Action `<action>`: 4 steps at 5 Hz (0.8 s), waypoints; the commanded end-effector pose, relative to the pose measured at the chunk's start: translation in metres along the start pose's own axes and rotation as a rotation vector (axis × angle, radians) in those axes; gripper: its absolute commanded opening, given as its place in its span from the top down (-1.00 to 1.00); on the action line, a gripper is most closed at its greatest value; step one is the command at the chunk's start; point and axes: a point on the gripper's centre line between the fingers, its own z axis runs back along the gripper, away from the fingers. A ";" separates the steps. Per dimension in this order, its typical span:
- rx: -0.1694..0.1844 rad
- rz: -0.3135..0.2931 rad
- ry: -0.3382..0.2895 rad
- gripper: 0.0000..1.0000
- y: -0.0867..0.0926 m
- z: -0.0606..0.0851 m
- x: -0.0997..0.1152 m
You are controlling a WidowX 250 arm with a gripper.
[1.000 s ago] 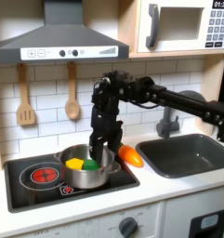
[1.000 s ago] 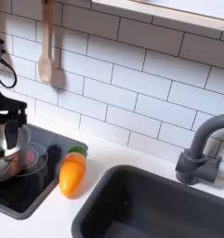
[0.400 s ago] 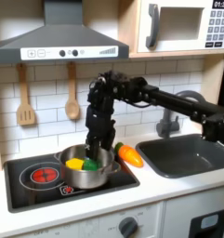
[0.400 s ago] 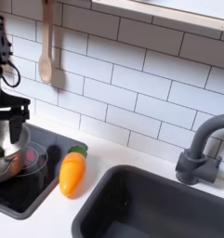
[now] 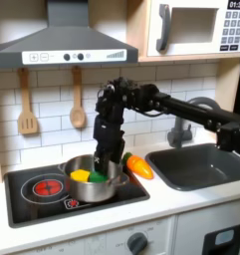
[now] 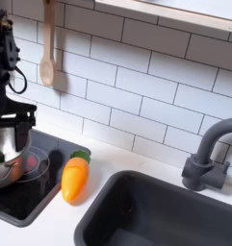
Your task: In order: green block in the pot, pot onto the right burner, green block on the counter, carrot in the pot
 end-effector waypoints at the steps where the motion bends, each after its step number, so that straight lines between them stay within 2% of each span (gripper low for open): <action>1: 0.025 0.069 0.003 -1.00 0.012 -0.001 0.003; 3: 0.053 0.156 0.019 -1.00 0.025 -0.005 0.005; 4: 0.042 0.174 0.012 -1.00 0.024 -0.004 0.007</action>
